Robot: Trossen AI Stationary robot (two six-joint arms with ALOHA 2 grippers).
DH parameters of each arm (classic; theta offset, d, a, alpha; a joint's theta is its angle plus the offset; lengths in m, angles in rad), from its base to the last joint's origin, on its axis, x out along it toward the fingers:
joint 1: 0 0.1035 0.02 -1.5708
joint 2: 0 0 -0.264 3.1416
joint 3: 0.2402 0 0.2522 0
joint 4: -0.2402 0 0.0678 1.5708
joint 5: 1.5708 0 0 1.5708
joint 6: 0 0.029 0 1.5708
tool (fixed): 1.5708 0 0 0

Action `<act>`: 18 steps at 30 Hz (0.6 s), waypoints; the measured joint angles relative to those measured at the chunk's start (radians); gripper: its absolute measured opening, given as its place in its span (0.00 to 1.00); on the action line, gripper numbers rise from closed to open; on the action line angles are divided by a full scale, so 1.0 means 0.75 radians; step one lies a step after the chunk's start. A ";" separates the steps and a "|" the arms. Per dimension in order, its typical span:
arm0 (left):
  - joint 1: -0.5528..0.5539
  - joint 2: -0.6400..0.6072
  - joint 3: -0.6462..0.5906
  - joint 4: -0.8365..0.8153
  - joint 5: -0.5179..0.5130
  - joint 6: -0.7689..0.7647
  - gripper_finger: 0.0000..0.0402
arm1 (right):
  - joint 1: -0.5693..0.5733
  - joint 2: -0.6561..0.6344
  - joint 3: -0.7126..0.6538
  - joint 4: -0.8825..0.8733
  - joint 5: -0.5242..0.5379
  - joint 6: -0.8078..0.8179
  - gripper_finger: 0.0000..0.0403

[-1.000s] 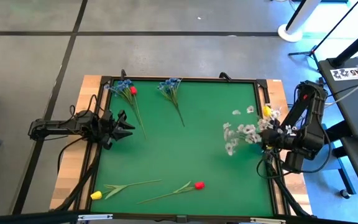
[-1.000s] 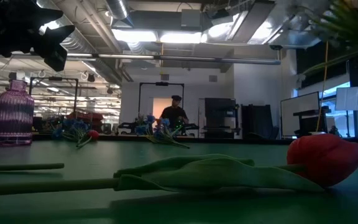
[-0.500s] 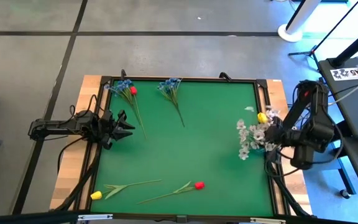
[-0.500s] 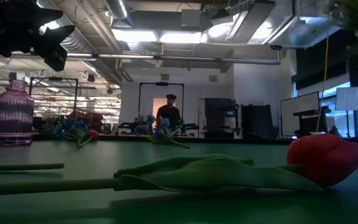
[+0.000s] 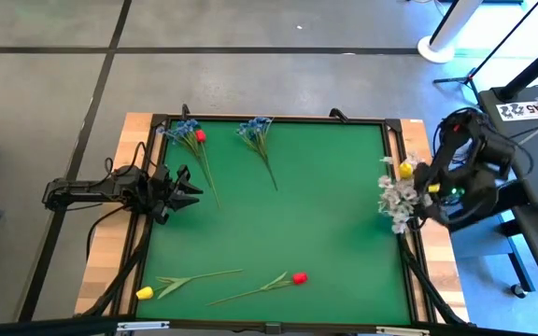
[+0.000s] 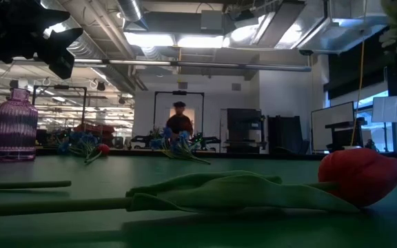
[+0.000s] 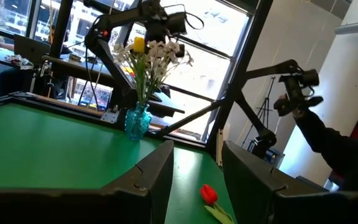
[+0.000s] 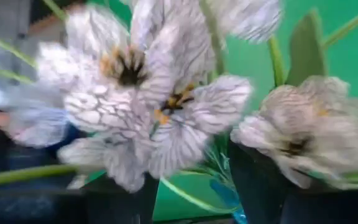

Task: Sort flowers into vase by color
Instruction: Put the white flower into the blue vase

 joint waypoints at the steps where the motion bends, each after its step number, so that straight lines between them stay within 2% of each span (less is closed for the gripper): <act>1: -0.001 0.000 0.000 0.000 0.001 0.000 0.33 | 0.000 -0.019 0.020 0.001 0.009 0.001 0.47; 5: 0.000 0.000 0.000 0.000 0.000 0.000 0.33 | -0.001 -0.062 0.094 0.016 0.082 -0.028 0.47; 18: 0.000 0.000 0.000 0.000 0.000 0.000 0.33 | 0.000 -0.059 0.259 0.059 -0.018 -0.281 0.47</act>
